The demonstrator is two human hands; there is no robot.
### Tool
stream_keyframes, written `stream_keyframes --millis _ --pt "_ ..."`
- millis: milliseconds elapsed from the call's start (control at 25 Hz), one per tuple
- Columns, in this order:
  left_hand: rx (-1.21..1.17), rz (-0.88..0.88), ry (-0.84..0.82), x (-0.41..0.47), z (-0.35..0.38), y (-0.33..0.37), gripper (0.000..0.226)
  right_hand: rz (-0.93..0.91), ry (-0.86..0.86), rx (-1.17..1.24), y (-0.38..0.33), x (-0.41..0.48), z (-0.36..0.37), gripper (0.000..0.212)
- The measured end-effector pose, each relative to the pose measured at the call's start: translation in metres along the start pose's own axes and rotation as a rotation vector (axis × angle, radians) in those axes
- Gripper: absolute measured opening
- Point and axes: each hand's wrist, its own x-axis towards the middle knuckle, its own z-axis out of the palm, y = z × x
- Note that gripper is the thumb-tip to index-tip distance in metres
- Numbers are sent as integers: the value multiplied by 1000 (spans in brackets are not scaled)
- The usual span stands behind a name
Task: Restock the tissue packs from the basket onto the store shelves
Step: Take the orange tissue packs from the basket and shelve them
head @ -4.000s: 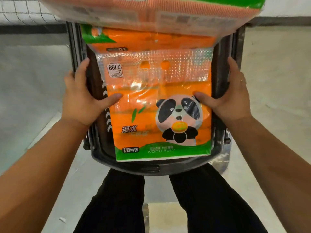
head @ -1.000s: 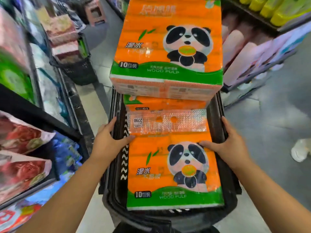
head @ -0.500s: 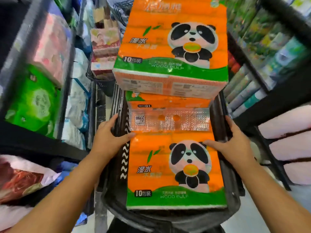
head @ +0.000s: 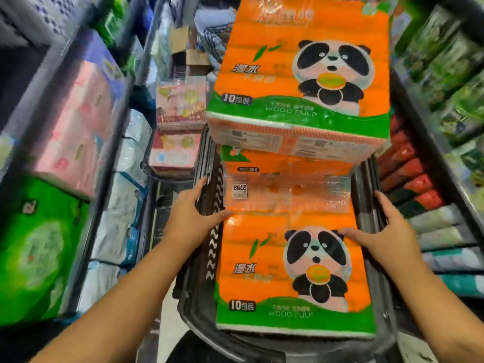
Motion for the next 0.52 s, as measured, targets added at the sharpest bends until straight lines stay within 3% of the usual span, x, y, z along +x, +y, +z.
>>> stream_keyframes --millis 520 --pt "11 -113 16 352 53 60 109 62 -126 31 -60 374 50 124"
